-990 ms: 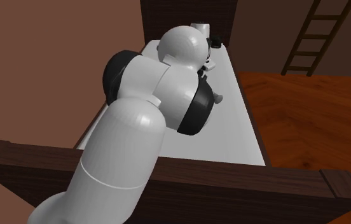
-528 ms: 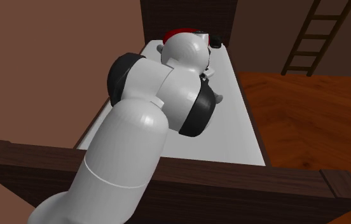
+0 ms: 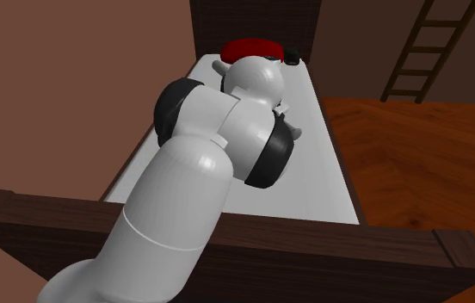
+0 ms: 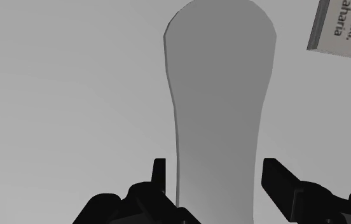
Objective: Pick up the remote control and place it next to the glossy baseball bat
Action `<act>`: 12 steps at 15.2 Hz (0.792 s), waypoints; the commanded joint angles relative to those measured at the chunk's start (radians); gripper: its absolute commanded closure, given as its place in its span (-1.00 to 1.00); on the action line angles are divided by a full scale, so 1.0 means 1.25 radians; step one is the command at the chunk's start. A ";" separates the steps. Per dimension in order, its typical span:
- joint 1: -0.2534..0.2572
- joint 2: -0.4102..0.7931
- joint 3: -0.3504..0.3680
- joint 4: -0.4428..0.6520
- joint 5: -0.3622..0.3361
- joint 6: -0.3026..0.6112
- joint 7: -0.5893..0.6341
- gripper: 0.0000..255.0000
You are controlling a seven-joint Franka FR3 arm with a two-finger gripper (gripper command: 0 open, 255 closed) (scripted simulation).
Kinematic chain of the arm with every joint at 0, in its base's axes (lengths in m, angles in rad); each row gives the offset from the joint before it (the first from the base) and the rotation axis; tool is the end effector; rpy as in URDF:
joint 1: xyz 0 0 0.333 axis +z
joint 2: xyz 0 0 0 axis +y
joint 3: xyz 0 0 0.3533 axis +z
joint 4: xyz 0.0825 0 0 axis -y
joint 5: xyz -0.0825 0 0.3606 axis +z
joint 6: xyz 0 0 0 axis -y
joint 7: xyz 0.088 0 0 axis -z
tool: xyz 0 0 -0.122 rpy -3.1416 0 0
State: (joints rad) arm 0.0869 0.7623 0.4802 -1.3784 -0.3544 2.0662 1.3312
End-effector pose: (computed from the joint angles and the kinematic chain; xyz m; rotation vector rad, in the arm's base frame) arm 0.6705 0.3003 0.3186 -2.9263 1.0911 0.0034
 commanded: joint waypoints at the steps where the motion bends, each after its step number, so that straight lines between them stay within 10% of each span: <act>1: 0.001 0.007 -0.003 -0.011 -0.004 0.018 0.004 1.00; 10: 0.002 0.020 -0.007 -0.015 -0.010 0.034 0.006 1.00; 11: 0.002 0.020 -0.007 -0.015 -0.010 0.034 0.006 -1.00; 12: 0.002 0.020 -0.007 -0.015 -0.010 0.034 0.006 -1.00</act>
State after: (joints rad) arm 0.0900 0.7868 0.4710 -1.3975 -0.3664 2.1091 1.3390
